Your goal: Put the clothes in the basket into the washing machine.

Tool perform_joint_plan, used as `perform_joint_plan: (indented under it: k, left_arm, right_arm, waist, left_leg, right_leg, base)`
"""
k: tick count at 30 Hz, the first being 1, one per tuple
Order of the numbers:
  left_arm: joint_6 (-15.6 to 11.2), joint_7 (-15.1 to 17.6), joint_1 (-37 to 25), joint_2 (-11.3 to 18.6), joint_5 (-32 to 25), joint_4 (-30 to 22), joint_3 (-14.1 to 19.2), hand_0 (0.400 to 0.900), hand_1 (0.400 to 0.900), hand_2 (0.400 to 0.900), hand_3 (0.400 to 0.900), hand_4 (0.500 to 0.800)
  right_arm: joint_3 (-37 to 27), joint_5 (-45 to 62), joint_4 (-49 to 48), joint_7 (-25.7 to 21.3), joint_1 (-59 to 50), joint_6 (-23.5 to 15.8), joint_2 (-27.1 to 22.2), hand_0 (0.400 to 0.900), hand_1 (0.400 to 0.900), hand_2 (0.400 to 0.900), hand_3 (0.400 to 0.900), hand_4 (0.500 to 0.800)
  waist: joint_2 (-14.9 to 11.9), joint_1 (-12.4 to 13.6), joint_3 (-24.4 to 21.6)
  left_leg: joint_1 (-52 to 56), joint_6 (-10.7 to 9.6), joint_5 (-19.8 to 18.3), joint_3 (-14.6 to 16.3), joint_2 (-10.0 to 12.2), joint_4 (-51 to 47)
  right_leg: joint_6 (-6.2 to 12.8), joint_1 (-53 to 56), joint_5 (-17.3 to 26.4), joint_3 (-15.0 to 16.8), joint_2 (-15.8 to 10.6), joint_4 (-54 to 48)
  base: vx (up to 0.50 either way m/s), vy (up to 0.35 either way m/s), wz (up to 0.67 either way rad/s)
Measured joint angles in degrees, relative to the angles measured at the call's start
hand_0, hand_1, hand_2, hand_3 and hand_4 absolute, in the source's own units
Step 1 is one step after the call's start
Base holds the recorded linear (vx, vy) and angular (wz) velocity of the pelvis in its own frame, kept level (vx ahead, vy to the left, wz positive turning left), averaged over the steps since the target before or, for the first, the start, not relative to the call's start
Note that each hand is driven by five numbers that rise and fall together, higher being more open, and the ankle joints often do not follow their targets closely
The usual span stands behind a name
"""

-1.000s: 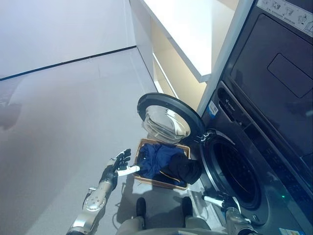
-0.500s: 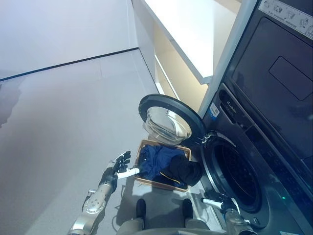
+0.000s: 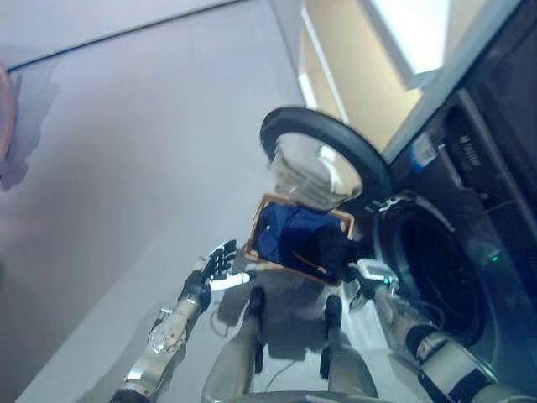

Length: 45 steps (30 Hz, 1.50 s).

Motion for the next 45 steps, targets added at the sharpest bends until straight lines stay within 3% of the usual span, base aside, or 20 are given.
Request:
perform_joint_plan:
  k: [4, 11, 24, 32, 39, 45]
  left_arm:
    - [-0.3, 0.1, -4.6, 1.9, -1.0, -0.3, -0.5, 0.900, 0.900, 0.900, 0.900, 0.800]
    - [-1.1, 0.6, -7.0, 3.4, -1.0, -1.0, -2.2, 0.900, 0.900, 0.900, 0.900, 0.800]
    - [-1.2, 2.4, -7.8, 3.4, -1.0, -3.3, -4.7, 0.900, 0.900, 0.900, 0.900, 0.800]
    - [-1.9, 2.8, -11.1, 3.9, -1.0, -7.0, -6.0, 0.900, 0.900, 0.900, 0.900, 0.800]
    - [-2.4, 1.1, -10.8, 6.9, -1.0, -9.2, -6.8, 0.900, 0.900, 0.900, 0.900, 0.800]
    - [-2.4, 0.4, -9.5, 9.2, -1.0, -11.3, -6.5, 0.900, 0.900, 0.900, 0.900, 0.800]
  right_arm:
    - [0.5, -5.3, 3.1, -1.6, -6.4, 1.9, -0.7, 0.900, 0.900, 0.900, 0.900, 0.800]
    - [0.5, -6.1, 4.0, -4.6, -11.5, 4.0, -1.1, 0.900, 0.900, 0.900, 0.900, 0.800]
    - [0.2, -5.8, 1.4, -11.1, -19.1, 6.3, -1.4, 0.900, 0.900, 0.900, 0.900, 0.800]
    - [2.1, -6.0, 5.2, -11.0, -24.6, 7.3, -4.2, 0.900, 0.900, 0.900, 0.900, 0.800]
    - [4.7, -9.7, 6.9, -9.0, -26.7, 7.0, -10.3, 0.900, 0.900, 0.900, 0.900, 0.800]
    - [6.2, -11.9, 6.6, -8.5, -30.0, 6.9, -14.5, 0.900, 0.900, 0.900, 0.900, 0.800]
  waist:
    - [0.7, 1.5, 5.3]
    - [0.6, 2.5, 7.9]
    - [0.7, 2.2, 8.2]
    - [1.0, 3.0, 9.4]
    - [1.5, 4.9, 9.7]
    - [1.9, 5.9, 9.6]
  left_leg:
    - [-4.6, 0.1, -0.1, -0.7, -0.7, 3.4]
    - [-14.8, 0.7, -2.3, -0.9, -3.8, 11.9]
    - [-23.1, 0.9, -3.0, -0.3, -4.6, 17.3]
    - [-29.4, 1.2, -4.9, -0.2, -5.6, 23.8]
    - [-39.9, 1.0, -8.6, -0.4, -6.9, 34.7]
    - [-46.4, 1.0, -9.3, -0.1, -7.7, 40.5]
  right_leg:
    - [-0.20, -6.5, -3.1, 0.0, -1.3, 8.4]
    - [-0.40, -19.3, -9.3, 2.0, -4.5, 23.2]
    - [-0.59, -27.5, -9.3, 5.1, -4.4, 27.1]
    - [-0.46, -33.0, -10.8, 5.5, -5.4, 32.7]
    - [-0.49, -42.9, -14.3, 6.7, -6.6, 43.0]
    - [-0.52, -49.7, -15.4, 8.2, -7.2, 48.9]
  base:
    - [-0.13, 0.062, 0.09]
    - [-0.08, 0.069, 0.00]
    - [-0.01, 0.037, -0.03]
    - [-0.06, 0.015, 0.08]
    - [-0.02, -0.008, 0.11]
    - [-0.02, -0.004, -0.02]
